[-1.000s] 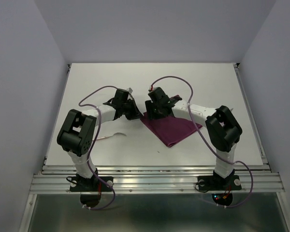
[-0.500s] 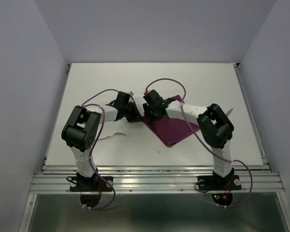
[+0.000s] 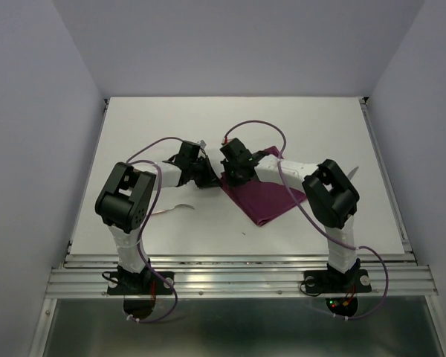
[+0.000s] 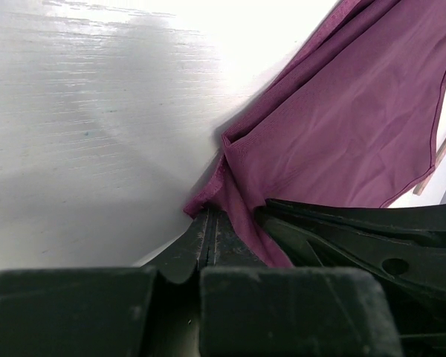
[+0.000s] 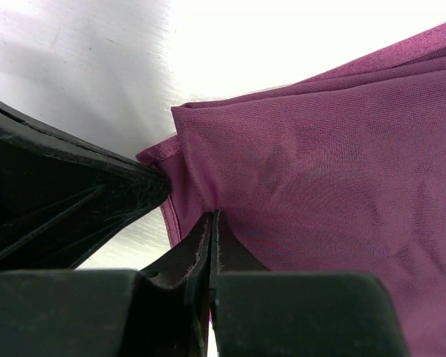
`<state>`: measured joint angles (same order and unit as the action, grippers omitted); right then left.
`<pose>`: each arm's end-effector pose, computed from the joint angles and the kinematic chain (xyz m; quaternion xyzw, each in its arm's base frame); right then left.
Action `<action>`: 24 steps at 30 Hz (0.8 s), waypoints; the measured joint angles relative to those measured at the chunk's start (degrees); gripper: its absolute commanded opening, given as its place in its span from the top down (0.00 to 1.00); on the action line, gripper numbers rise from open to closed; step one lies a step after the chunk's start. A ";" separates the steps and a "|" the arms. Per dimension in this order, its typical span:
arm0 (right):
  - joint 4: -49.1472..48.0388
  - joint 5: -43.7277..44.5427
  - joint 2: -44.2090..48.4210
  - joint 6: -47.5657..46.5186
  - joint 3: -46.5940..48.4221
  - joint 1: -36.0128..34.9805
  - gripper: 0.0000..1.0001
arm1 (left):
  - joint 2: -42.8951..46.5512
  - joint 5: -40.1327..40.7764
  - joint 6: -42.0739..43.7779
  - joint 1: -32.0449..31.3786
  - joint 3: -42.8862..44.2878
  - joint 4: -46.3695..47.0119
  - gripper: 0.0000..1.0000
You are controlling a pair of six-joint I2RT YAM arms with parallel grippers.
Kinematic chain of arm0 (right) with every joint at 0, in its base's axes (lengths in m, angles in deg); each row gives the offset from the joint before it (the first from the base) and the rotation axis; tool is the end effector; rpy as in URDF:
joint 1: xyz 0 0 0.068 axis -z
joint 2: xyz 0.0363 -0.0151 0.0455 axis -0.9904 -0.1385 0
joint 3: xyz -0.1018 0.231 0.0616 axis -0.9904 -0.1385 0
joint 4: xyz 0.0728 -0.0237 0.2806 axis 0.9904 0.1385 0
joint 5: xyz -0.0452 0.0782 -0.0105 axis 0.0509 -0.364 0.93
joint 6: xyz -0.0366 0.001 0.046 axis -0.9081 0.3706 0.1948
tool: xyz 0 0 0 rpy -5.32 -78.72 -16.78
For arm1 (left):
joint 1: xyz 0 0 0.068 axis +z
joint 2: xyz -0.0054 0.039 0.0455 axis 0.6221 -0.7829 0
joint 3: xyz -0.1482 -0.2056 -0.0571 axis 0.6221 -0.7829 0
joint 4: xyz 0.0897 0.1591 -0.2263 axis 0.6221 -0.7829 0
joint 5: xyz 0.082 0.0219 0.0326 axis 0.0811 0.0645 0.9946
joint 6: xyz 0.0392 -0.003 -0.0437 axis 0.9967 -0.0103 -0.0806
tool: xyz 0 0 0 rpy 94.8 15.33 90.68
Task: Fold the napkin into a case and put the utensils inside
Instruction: Smooth out the lower triangle-folded napkin at the center of the board.
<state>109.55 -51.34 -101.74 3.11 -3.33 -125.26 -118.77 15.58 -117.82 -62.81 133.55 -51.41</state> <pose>0.3362 0.3090 0.1368 -0.1535 0.9429 0.1113 0.2738 0.3503 -0.1769 0.1026 -0.0373 0.8996 -0.3653 0.2365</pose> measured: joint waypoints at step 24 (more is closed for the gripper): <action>0.04 0.59 5.29 0.66 -0.28 -1.18 0.99 | -1.62 -1.62 0.31 0.02 1.09 1.51 1.00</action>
<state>109.59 -50.75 -96.45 3.77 -3.62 -126.44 -120.39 13.96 -117.52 -62.78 134.64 -49.90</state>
